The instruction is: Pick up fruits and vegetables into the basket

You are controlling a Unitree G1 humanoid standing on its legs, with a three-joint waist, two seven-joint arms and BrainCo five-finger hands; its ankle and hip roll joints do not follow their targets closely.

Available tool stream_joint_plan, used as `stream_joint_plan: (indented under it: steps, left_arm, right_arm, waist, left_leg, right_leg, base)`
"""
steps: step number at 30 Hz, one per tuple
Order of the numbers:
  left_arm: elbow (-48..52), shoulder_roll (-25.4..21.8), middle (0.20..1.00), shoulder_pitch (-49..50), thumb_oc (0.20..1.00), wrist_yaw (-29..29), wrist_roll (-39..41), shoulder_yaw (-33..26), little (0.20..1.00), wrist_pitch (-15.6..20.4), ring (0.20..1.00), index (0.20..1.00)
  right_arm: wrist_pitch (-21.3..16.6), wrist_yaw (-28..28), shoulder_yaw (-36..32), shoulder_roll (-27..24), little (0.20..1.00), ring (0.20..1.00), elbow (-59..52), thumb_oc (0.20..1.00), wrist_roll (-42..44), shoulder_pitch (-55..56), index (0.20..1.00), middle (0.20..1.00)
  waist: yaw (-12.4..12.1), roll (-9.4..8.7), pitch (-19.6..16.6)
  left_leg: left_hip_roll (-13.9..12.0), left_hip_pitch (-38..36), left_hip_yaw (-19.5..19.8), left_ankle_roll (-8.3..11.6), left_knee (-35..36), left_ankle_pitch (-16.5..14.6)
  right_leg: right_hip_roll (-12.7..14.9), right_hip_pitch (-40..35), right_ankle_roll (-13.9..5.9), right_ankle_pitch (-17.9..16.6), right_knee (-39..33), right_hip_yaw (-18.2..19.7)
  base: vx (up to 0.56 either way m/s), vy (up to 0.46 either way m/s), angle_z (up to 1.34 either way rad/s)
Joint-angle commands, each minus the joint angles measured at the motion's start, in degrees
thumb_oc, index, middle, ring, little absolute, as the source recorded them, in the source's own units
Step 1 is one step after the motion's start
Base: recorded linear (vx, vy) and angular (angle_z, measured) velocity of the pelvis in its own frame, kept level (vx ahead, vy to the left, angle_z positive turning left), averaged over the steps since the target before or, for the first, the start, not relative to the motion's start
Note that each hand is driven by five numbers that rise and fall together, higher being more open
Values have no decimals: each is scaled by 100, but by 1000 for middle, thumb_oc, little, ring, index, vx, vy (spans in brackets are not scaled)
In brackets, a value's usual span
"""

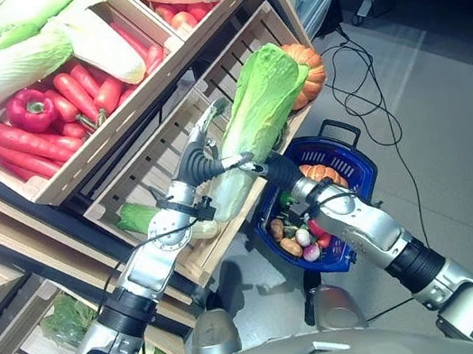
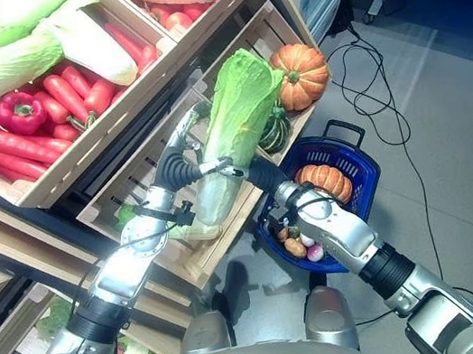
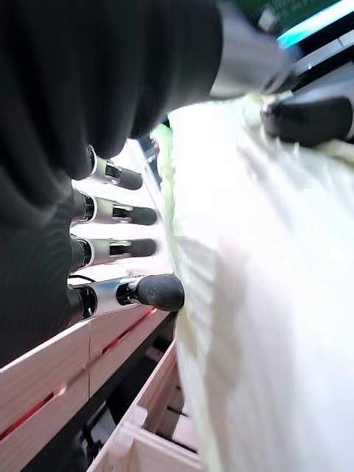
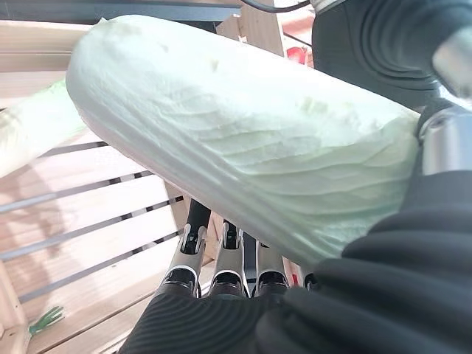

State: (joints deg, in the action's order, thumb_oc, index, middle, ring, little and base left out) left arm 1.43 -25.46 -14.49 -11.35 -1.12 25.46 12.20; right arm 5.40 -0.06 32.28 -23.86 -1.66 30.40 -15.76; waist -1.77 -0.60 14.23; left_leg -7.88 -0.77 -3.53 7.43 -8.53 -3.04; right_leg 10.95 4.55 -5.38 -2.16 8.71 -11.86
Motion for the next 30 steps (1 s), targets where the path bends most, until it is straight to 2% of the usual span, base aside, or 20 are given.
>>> stream_joint_plan:
  steps: [1,6,12,15,17,20,24,27,30]
  left_arm:
    - [233,-180,1000,-90,1000,-179,297,60,1000,-93,1000,1000]
    - [1,-235,1000,427,1000,-432,471,-295,1000,-174,1000,1000]
    - [-193,-325,1000,938,1000,-876,549,-775,1000,-22,1000,1000]
    - [-444,-341,1000,1298,1000,-1136,457,-1120,1000,409,1000,1000]
    - [-472,-362,1000,1420,1000,-1174,383,-1225,1000,496,1000,1000]
    - [-574,-436,1000,1780,1000,-1173,213,-1503,1000,802,1000,1000]
    - [-587,-473,1000,2010,1000,-1074,161,-1625,1000,1045,1000,1000]
    - [-591,-559,1000,2165,1000,-1066,-56,-1655,1000,1296,1000,1000]
    - [-528,-706,1000,2110,1000,-1083,-209,-1582,1000,1299,1000,1000]
  right_arm:
    - [-740,-128,-359,216,200,200,-1135,200,297,-201,200,200]
    - [-983,-368,-877,176,200,200,-1536,200,650,11,200,200]
    - [-1112,-464,-1566,26,200,200,-1876,200,957,250,200,200]
    - [-1369,-443,-2136,-99,200,200,-1998,200,1196,494,200,200]
    - [-1476,-438,-2315,-131,200,200,-2019,200,1208,620,200,200]
    - [-1813,-363,-2961,-332,200,200,-1989,200,1253,1086,200,200]
    - [-1987,-480,-3384,-432,200,200,-1793,200,1123,1357,200,200]
    - [-2222,-804,-3721,-565,200,200,-1343,200,753,1559,200,200]
    - [-2246,-1329,-3901,-762,200,200,-780,200,230,1520,200,200]
  waist:
    - [-30,-151,36]
    - [-45,-119,168]
    - [9,-43,392]
    - [84,38,606]
    - [112,67,673]
    - [251,184,919]
    - [375,285,1116]
    - [494,393,1366]
    - [577,536,1556]
  left_leg:
    - [-20,62,-323,-352,-52,-336]
    - [-51,197,-338,-345,-150,-312]
    - [-92,414,-357,-326,-244,-257]
    - [-126,603,-379,-308,-301,-209]
    - [-137,661,-394,-304,-325,-197]
    - [-166,933,-417,-289,-456,-148]
    - [-177,1156,-467,-270,-580,-145]
    - [-165,1404,-523,-265,-718,-131]
    - [-123,1706,-543,-256,-841,-91]
  right_leg:
    - [316,-557,-454,564,-101,138]
    - [304,-438,-404,587,5,115]
    - [279,-224,-335,612,127,123]
    - [267,-4,-277,643,246,131]
    - [262,71,-254,656,297,131]
    - [230,435,-170,729,583,153]
    - [227,768,-115,825,872,191]
    - [242,1136,-56,890,1181,222]
    - [264,1534,-15,939,1450,247]
  base:
    - [-21,-39,0]
    - [-42,-61,2]
    - [-88,-51,2]
    - [-142,-37,-2]
    - [-115,-22,-1]
    - [-157,1,-3]
    - [-126,31,-8]
    - [-137,38,-15]
    - [-127,35,-12]
